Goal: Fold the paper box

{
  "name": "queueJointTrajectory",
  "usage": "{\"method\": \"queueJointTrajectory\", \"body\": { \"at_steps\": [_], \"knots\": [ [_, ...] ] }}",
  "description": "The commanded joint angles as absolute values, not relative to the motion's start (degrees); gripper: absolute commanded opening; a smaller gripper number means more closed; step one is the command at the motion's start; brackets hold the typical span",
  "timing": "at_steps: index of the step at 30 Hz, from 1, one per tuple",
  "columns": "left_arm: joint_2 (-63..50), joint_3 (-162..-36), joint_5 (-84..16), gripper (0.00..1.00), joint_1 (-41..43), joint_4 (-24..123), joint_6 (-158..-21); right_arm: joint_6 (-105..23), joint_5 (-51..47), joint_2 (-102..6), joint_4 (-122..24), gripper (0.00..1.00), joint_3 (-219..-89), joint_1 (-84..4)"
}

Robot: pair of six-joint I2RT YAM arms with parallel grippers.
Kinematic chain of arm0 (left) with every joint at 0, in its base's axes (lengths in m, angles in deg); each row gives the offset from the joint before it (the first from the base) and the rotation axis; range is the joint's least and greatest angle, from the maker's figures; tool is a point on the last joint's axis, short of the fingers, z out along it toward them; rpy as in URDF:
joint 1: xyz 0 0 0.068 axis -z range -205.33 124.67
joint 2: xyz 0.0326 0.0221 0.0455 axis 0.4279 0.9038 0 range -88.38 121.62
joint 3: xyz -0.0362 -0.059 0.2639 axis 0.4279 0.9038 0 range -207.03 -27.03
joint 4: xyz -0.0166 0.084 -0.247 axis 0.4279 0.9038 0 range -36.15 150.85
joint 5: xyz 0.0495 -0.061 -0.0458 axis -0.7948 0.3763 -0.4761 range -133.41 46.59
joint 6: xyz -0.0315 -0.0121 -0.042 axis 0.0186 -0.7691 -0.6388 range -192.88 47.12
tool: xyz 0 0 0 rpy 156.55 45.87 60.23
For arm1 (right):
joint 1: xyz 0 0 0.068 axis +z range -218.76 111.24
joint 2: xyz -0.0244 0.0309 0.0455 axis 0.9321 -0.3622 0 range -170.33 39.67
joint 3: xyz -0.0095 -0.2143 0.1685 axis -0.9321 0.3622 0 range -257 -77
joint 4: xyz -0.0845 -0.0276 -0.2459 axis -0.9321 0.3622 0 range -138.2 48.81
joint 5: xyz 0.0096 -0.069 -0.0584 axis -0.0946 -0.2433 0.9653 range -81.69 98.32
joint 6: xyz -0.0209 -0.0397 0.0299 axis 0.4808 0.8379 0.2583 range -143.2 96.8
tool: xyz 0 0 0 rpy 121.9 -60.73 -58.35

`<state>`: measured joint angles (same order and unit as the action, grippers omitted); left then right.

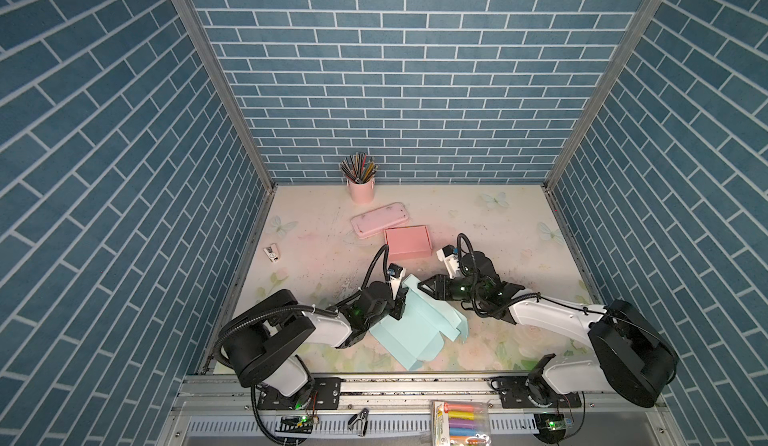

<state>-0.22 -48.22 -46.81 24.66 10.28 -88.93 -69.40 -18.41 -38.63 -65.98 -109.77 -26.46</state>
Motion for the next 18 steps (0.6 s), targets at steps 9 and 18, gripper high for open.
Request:
{"method": "queueJointTrajectory", "body": {
  "at_steps": [9, 18],
  "knots": [
    [-2.41, -48.27, -47.80, 0.21, 25.16, 9.67, -89.67, -67.41, -17.96, -37.02, -63.84, 0.41, -110.53, -26.75],
    [-3.56, -49.36, -47.81, 0.18, 25.19, 10.97, -89.06, -67.42, -17.70, -36.57, -63.62, 0.41, -110.19, -26.74]
  ]
}}
